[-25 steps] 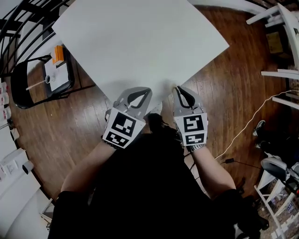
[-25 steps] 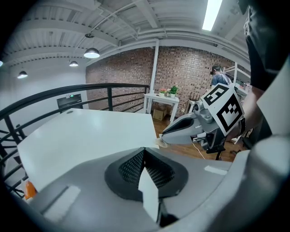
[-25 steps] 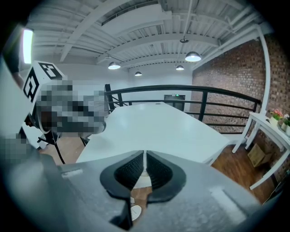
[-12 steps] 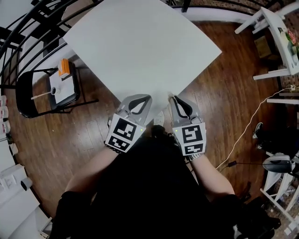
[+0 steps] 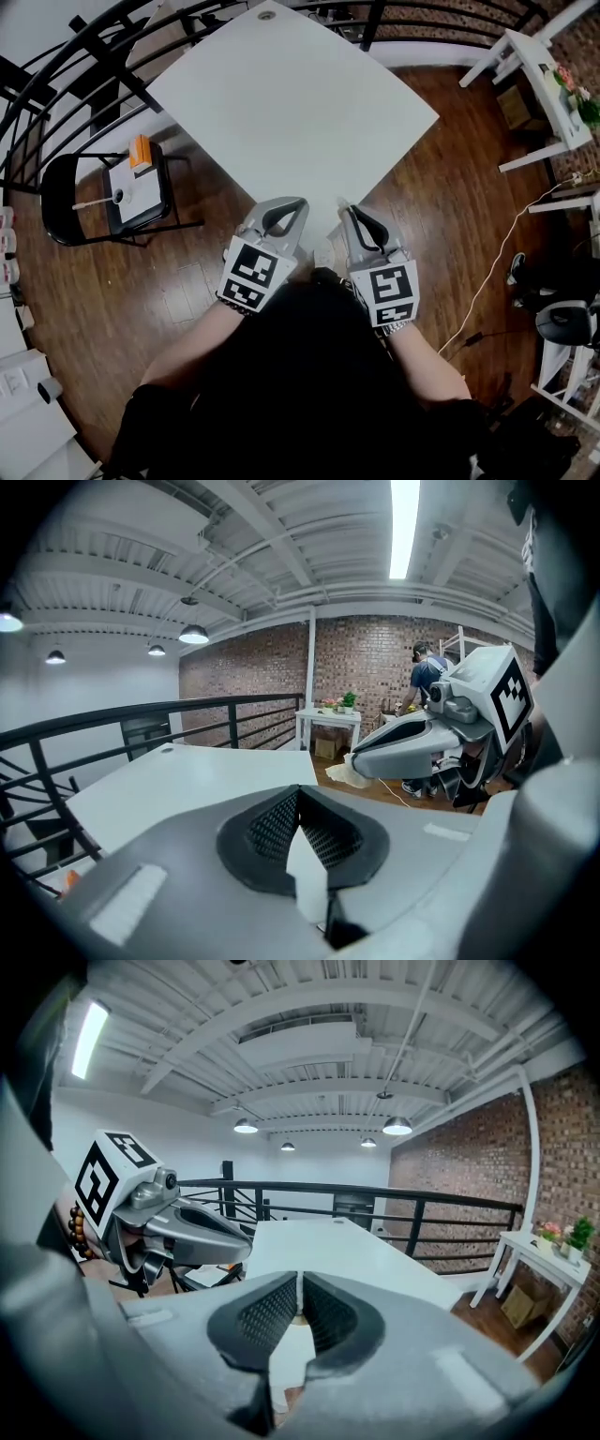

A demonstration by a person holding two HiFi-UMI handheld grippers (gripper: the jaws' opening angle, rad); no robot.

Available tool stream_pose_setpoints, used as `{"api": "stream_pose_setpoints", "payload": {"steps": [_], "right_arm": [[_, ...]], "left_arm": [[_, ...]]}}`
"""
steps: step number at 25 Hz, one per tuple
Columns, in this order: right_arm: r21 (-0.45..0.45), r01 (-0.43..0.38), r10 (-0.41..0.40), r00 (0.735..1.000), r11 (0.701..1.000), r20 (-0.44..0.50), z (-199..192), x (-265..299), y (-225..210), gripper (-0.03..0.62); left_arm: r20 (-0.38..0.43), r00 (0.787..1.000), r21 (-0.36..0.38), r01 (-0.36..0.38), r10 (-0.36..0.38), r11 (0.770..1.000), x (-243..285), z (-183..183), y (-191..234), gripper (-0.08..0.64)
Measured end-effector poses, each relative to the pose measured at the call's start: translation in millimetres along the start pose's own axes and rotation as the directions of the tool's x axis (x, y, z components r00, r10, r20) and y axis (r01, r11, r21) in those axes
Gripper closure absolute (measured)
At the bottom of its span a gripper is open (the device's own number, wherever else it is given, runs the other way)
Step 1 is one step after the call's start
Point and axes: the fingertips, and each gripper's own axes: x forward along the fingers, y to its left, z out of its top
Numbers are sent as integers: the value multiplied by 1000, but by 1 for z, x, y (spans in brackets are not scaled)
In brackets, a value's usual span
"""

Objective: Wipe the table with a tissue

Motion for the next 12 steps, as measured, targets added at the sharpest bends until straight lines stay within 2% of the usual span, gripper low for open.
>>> {"api": "stream_pose_setpoints", "payload": {"steps": [12], "right_arm": [[-8, 31, -31, 996, 999, 82, 24, -36, 33, 584]], "left_arm": [[71, 997, 7, -7, 7, 1000, -42, 10, -7, 548]]}}
